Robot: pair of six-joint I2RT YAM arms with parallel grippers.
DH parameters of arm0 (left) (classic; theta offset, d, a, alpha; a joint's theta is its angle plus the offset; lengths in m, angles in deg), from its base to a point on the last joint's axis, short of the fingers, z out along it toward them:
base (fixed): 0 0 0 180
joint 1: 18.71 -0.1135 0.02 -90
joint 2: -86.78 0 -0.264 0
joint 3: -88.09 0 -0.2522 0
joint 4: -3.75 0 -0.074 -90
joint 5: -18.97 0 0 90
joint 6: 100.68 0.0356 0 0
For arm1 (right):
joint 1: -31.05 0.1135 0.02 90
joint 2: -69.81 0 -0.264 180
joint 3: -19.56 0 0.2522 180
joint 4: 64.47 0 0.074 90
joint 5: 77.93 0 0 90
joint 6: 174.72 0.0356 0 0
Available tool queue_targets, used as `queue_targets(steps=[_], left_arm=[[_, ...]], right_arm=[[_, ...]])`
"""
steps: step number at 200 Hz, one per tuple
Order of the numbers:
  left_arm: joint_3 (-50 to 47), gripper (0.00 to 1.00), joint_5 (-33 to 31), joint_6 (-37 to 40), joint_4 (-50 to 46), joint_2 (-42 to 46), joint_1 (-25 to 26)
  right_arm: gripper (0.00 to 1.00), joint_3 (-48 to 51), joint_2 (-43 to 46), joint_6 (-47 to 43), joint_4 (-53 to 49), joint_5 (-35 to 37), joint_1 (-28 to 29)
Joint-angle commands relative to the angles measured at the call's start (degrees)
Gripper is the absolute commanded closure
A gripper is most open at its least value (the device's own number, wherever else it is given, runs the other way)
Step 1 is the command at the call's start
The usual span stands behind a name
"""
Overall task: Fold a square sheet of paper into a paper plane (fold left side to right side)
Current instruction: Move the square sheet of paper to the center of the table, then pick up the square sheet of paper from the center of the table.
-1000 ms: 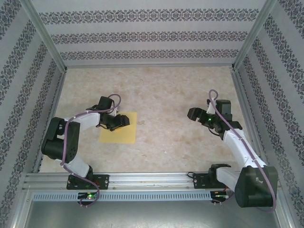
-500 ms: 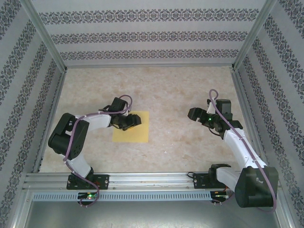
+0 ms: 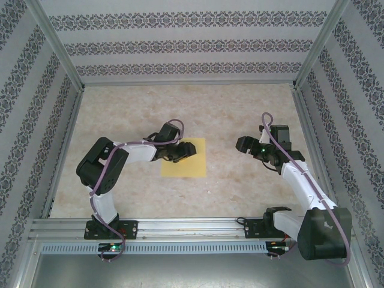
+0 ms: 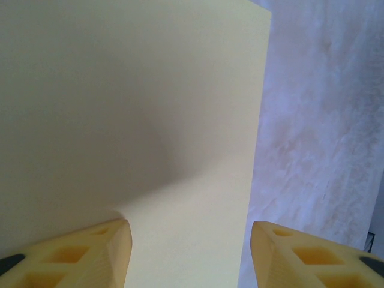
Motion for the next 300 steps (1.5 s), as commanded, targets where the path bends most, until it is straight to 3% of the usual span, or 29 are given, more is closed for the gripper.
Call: queue_targets(steps=[1,77,120,152,196,247,300], left_arm=[[0.0,0.44,-3.1,-2.9,-0.3,-3.3,1.8],[4.1,0.41,-2.0,-0.7,-1.7,0.5,1.8],[4.1,0.35,-4.1,2.3,-6.0,6.6,0.0],[0.0,0.36,-4.3,4.2,-8.5,9.6,-2.7],[-6.4,0.46,-4.7,5.9,-9.9,12.6,-5.4],[-8.9,0.56,-2.2,6.3,-9.3,11.3,-5.6],[-9.9,0.57,-2.4,6.4,-9.1,9.1,-5.6]], right_arm=[[0.16,-1.1,-0.7,-0.2,-1.1,1.3,0.6],[0.13,-2.9,-2.2,-0.7,-2.3,0.4,1.5],[0.09,-6.8,-6.7,-1.4,-3.8,3.6,7.1],[0.06,-12.3,-14.1,-1.5,-4.0,8.9,14.7],[0.04,-23.3,-28.6,-1.7,-4.3,13.1,23.8],[0.03,-36.2,-44.0,-2.9,-6.5,17.5,28.4],[0.03,-42.5,-51.9,-3.2,-8.2,18.1,30.1]])
